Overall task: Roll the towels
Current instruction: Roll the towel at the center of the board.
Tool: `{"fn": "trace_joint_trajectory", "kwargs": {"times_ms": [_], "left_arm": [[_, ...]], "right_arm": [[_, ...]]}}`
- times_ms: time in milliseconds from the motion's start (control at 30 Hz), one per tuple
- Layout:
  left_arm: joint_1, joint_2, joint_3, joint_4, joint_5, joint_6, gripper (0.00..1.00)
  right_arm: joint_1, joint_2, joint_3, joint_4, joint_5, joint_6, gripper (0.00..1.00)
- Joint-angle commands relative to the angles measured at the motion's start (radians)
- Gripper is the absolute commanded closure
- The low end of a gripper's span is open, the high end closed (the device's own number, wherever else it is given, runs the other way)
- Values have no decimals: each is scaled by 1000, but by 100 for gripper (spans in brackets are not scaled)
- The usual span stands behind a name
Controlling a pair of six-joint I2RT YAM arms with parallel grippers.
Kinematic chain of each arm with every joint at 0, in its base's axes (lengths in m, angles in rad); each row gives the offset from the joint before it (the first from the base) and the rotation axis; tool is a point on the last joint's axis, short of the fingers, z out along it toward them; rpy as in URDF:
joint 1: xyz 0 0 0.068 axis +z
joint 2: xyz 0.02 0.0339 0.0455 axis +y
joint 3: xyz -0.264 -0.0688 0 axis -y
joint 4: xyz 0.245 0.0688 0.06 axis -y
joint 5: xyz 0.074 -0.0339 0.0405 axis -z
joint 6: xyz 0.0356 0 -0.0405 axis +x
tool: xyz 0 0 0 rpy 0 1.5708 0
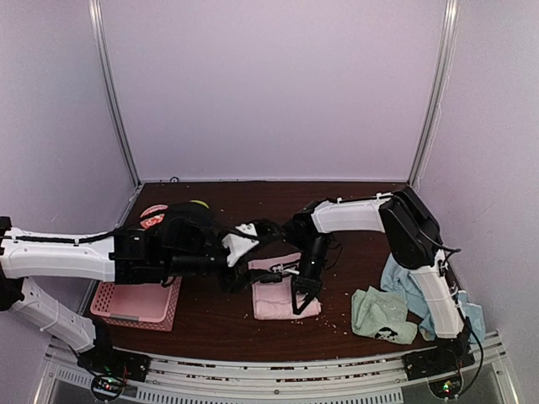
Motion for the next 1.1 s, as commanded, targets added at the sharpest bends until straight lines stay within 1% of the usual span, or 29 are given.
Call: {"fn": "trace_joint_trajectory", "kwargs": {"times_ms": [0,33,100,233,333,467,600,633,700,767,800,867,900,933,967,1000,1067], "left_arm": [[-68,145,97,-122,-32,102,34],[-77,225,133,-177,-38,104,34],[-105,321,181,-228,-67,131,34],[-128,446,217,-218,-93,187,35],[-128,515,235,-202,-127,216,39],[-128,575,252,-190,-140,236,52],[-128,593,253,-176,-121,235,75],[-128,592,254,-172,-112,230,79],[-128,591,259,-168,-114,211,79],[-128,599,271,-178,-140,196,68],[-128,598,271,-178,-157,188,60],[-129,586,260,-164,-176,184,54],[-132,577,255,-157,-184,184,53],[-137,570,252,-149,-194,187,53],[-144,564,250,-145,-197,192,55],[-149,563,251,-145,-193,194,60],[-151,570,265,-163,-178,191,75]], "right_arm": [[-31,133,53,-70,34,14,100],[-33,138,56,-70,41,23,100],[-33,139,55,-70,46,23,100],[-35,132,58,-66,50,29,100],[-35,133,58,-66,49,32,100],[-35,130,49,-63,38,31,100],[-35,116,40,-62,21,20,99],[-36,110,37,-60,19,20,98],[-37,97,33,-56,16,21,98],[-37,91,32,-51,17,28,98],[-37,93,34,-52,18,28,98],[-37,98,37,-52,20,30,98],[-37,102,39,-53,21,31,98],[-37,104,39,-52,22,30,98],[-37,107,40,-51,20,30,98],[-36,108,38,-50,19,30,98],[-37,110,37,-50,15,30,98]]}}
